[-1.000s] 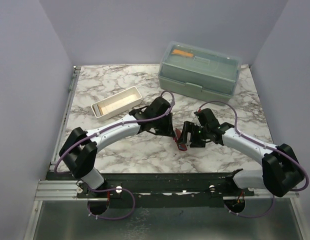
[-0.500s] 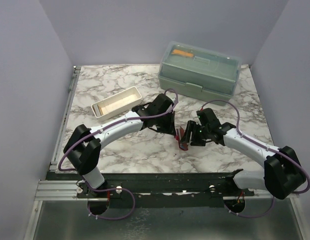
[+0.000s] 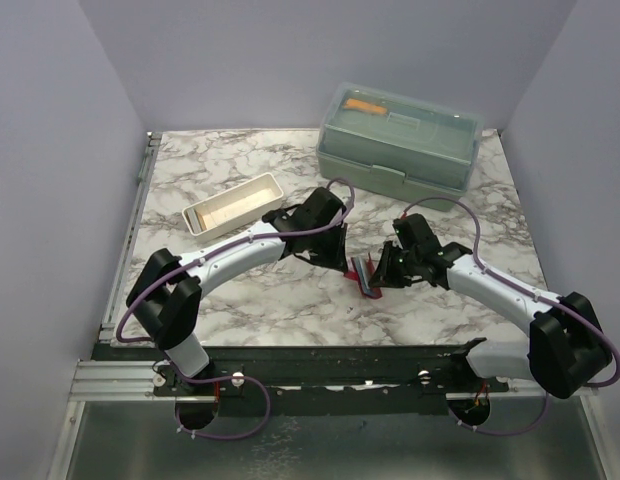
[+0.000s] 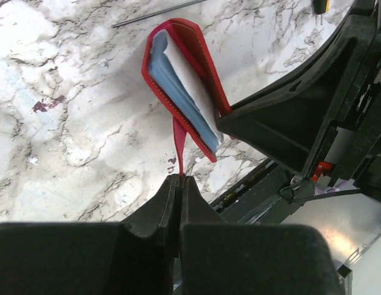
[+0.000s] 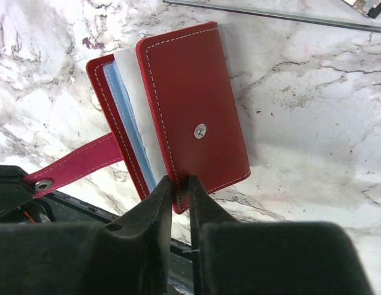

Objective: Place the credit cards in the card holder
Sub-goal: Open the card holder at the center of the board.

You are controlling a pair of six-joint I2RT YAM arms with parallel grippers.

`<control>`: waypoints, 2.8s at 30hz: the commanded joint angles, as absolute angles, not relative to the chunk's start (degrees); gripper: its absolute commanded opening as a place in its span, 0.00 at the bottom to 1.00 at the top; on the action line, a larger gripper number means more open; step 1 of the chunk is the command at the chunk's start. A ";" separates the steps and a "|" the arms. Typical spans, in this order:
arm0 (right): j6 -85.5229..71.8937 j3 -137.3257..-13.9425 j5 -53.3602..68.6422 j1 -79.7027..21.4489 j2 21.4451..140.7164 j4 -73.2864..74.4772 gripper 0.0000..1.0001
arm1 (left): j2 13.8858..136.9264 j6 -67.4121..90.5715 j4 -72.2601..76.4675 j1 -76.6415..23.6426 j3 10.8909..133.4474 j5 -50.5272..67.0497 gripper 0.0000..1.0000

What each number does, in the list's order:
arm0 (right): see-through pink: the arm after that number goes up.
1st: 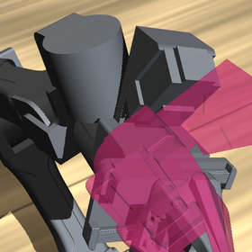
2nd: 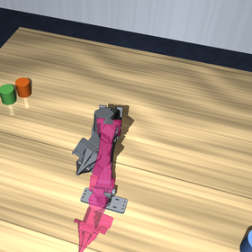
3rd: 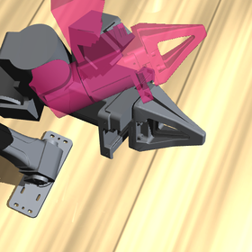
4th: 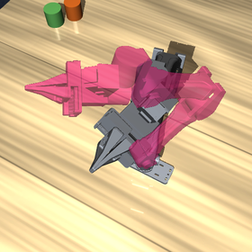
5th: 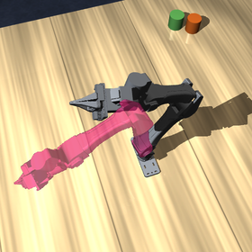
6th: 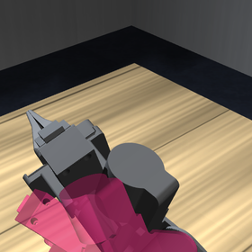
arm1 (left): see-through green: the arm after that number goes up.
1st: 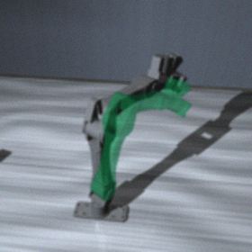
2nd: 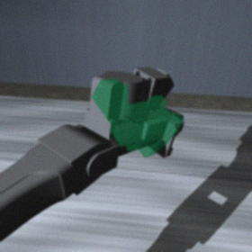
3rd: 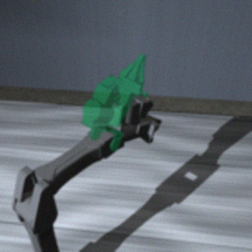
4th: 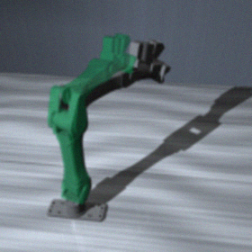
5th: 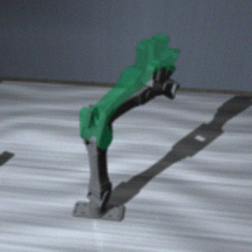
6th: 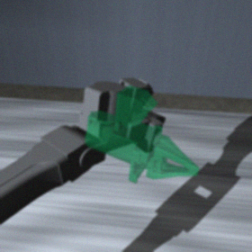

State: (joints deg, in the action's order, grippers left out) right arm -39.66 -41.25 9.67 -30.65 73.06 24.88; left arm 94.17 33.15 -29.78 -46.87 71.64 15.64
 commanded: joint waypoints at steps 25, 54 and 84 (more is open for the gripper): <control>-43.02 -40.19 8.70 -30.85 73.41 23.16 0.00 | 91.91 34.74 -28.28 -42.21 71.52 18.67 0.60; -38.78 -51.96 3.37 -32.42 75.37 37.49 0.42 | 98.52 40.91 -10.85 -38.85 58.16 24.49 0.37; -43.77 -48.36 8.18 -29.79 81.64 23.09 0.09 | 106.39 48.12 0.85 -43.99 57.12 31.05 0.32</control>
